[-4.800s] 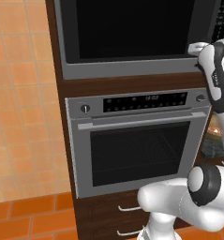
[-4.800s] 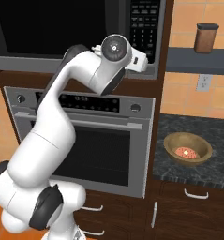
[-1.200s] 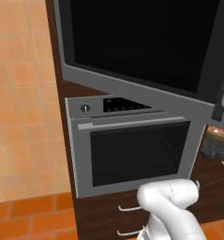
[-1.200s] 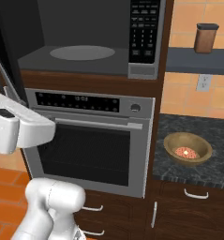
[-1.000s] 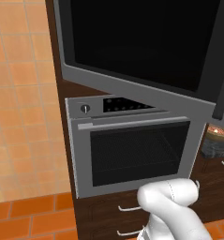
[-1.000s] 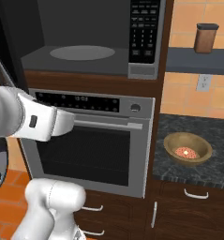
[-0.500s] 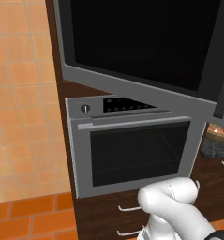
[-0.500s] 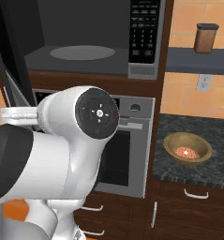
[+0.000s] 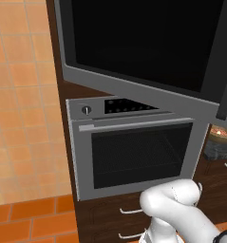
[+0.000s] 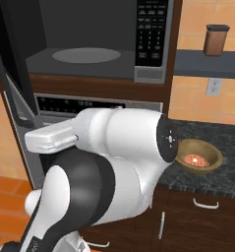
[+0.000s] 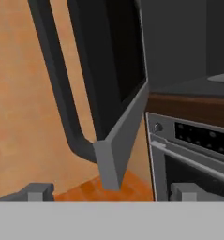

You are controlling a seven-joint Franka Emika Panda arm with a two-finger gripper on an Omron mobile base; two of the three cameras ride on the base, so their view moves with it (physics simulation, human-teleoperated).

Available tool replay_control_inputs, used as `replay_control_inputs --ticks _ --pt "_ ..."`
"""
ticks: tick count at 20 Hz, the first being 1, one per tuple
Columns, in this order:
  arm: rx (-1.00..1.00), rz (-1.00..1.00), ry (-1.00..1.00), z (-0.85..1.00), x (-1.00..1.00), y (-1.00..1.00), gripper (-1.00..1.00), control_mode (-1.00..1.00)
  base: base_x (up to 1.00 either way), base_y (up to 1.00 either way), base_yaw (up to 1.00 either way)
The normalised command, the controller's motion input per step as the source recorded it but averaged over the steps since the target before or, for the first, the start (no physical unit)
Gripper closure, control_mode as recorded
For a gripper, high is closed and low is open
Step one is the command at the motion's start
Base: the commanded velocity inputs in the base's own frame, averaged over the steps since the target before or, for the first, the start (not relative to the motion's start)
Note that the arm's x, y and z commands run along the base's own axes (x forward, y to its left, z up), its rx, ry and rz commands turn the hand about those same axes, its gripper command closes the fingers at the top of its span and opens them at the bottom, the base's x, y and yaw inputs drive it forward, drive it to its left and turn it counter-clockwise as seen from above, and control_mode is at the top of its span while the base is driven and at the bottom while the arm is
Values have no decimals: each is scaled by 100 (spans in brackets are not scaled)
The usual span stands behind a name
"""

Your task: Open the microwave, place the bowl with waffle inside the microwave, then close the microwave door and turn it on.

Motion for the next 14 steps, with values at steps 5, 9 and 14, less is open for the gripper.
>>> replay_control_inputs --ticks 5,9,14 --pt "10 4 -8 0 75 -9 -100 -100 0 0 0" --pt "1 -1 2 -7 97 1 -100 -100 0 0 0" --pt "0 0 10 -2 43 24 -100 -100 0 0 0"
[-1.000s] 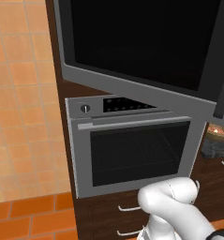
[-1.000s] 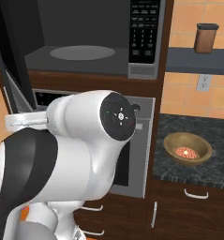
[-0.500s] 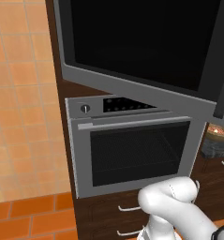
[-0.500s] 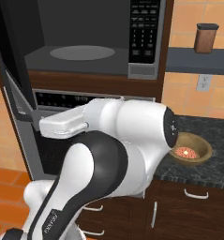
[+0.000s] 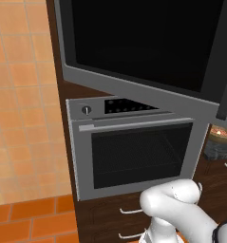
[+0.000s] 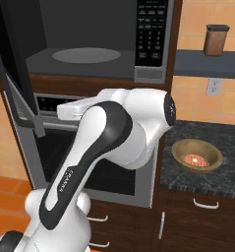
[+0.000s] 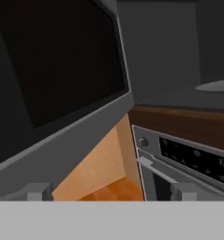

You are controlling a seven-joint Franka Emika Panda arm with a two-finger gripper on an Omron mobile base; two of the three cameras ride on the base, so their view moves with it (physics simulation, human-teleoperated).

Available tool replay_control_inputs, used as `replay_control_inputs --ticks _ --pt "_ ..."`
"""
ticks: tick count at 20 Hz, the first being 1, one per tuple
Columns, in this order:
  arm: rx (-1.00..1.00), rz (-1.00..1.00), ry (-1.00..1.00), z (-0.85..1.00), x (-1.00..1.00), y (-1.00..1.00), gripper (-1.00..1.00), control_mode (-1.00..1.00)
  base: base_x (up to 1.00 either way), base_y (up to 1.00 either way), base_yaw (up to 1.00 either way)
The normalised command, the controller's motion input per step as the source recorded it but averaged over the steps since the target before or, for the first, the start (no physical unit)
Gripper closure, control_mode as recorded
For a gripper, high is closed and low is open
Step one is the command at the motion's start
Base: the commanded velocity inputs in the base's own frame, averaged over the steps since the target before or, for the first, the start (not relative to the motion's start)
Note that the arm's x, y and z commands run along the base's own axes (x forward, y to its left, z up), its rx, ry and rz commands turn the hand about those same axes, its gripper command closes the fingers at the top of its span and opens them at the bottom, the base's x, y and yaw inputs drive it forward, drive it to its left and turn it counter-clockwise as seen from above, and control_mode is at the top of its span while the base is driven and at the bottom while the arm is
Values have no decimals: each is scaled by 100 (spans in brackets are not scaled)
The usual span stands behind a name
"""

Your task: Open the microwave, place the bowl with waffle inside the microwave, then close the microwave door and turn it on.

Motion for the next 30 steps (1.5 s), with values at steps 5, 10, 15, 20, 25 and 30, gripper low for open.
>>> replay_control_inputs --ticks 5,10,15,20,25,30 --pt "0 0 11 -1 49 43 -100 -100 0 0 0" --pt "-2 4 1 4 -26 68 -100 -100 0 0 0" --pt "-5 20 -8 21 -100 71 -100 -100 0 0 0" --pt "-1 19 -12 27 -70 62 -100 -100 0 0 0" --pt "0 10 -13 54 -39 62 -100 -100 0 0 0" --pt "0 19 -4 20 -37 88 -100 -100 0 0 0"
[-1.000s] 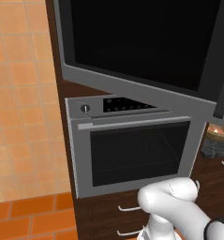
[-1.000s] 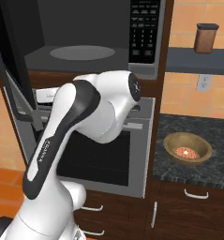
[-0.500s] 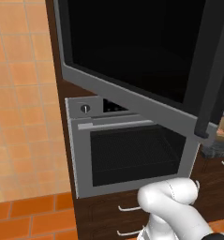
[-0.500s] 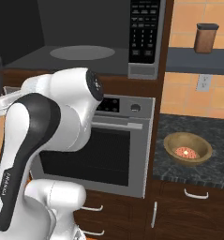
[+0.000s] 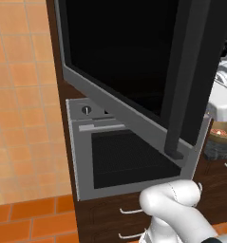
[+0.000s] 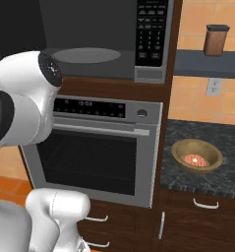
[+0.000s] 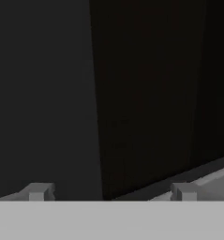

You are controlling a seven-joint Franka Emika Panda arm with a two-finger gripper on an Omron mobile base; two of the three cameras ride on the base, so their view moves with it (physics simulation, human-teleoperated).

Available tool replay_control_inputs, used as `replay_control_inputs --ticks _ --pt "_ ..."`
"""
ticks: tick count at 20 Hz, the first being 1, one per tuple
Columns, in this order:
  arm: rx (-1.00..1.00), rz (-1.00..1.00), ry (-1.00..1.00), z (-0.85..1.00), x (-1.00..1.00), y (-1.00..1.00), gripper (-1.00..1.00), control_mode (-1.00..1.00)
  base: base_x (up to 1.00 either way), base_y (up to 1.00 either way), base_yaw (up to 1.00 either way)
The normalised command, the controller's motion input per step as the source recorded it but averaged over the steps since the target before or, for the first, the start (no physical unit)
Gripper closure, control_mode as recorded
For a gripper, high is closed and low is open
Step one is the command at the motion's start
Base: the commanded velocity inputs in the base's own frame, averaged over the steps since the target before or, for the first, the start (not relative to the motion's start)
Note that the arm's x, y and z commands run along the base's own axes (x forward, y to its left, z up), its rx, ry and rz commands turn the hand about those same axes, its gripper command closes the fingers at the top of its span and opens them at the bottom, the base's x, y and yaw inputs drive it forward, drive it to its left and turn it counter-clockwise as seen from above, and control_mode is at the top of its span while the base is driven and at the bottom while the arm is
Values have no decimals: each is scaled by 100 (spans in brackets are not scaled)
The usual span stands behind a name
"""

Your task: Open the microwave, place the bowl with waffle inside the microwave, then close the microwave door and turn it on.

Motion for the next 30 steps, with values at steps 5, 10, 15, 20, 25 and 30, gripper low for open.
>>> replay_control_inputs --ticks 5,10,15,20,25,30 --pt "0 14 4 -12 7 84 -100 -100 0 0 0" --pt "0 -1 9 -15 16 17 -100 -100 0 0 0" --pt "3 -21 37 19 -24 -70 -100 -100 0 0 0" --pt "5 -57 63 -5 0 -100 -100 -100 0 0 0" --pt "-1 -46 33 -40 10 -100 -100 -100 0 0 0" --pt "-8 -13 6 -51 17 -87 -100 -100 0 0 0"
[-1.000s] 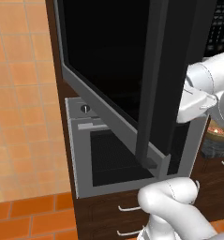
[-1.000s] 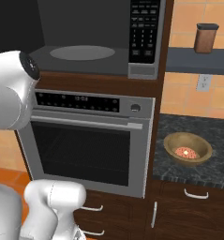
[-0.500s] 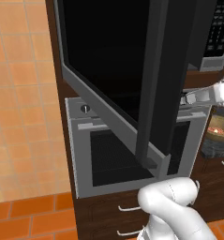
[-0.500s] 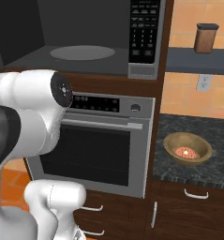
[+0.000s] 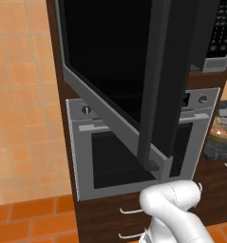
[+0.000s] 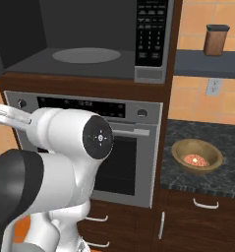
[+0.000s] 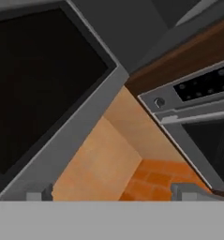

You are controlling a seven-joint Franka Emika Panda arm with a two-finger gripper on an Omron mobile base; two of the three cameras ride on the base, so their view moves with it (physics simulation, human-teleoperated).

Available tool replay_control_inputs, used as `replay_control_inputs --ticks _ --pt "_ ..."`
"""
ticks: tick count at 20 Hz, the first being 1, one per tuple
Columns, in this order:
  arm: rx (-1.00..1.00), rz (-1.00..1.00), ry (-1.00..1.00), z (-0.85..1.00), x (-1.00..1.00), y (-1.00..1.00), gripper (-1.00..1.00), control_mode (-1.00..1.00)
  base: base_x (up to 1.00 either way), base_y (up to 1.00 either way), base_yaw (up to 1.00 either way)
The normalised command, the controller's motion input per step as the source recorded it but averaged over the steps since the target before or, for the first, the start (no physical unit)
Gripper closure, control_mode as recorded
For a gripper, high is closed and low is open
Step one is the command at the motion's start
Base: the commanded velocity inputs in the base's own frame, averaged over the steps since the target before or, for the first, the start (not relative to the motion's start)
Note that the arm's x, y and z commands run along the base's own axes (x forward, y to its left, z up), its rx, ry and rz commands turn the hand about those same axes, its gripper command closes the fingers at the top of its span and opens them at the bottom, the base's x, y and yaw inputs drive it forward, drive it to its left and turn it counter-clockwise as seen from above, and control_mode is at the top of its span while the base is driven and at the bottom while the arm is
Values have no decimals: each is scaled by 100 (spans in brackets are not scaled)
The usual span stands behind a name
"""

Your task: Open the microwave, place the bowl with waffle inside the microwave, then close the microwave door and turn it on.

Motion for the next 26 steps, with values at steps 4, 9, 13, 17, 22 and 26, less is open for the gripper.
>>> replay_control_inputs --ticks 4,9,13,17,22,26 --pt "0 -23 20 -43 0 -100 -100 -100 0 0 0" --pt "0 -27 23 -45 6 -100 -100 -100 0 0 0" --pt "0 -28 24 -48 35 -100 -100 -100 0 0 0" --pt "0 -24 25 -52 57 -100 -100 -100 0 0 0" --pt "0 -16 10 -82 62 -100 -100 -100 0 0 0" --pt "0 -10 2 -81 58 -93 -100 -100 0 0 0"
